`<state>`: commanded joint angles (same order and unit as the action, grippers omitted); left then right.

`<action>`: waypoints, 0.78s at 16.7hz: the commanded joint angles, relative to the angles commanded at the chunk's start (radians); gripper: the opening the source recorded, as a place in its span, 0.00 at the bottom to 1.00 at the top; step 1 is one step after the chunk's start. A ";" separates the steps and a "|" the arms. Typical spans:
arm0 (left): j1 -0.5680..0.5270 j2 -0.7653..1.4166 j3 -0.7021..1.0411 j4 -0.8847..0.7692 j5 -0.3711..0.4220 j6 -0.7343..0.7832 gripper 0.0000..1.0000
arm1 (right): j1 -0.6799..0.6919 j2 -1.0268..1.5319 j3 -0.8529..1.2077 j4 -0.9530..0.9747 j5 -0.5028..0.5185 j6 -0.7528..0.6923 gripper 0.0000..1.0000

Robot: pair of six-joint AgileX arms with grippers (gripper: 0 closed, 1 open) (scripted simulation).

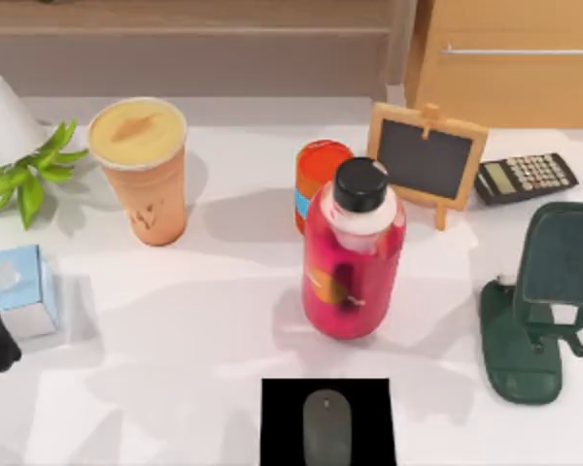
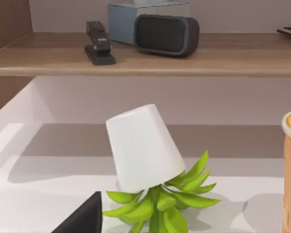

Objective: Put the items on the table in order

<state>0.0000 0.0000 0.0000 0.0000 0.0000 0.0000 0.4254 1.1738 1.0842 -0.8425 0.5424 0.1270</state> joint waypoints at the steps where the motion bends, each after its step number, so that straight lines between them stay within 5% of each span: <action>1: 0.000 0.000 0.000 0.000 0.000 0.000 1.00 | 0.086 -0.061 -0.063 0.026 0.042 0.084 0.00; 7: 0.000 0.000 0.000 0.000 0.000 0.000 1.00 | 0.485 -0.292 -0.409 0.227 0.281 0.457 0.00; 13: 0.000 0.000 0.000 0.000 0.000 0.000 1.00 | 0.564 -0.341 -0.485 0.295 0.351 0.532 0.00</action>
<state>0.0000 0.0000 0.0000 0.0000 0.0000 0.0000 0.9893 0.8326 0.5996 -0.5476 0.8935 0.6591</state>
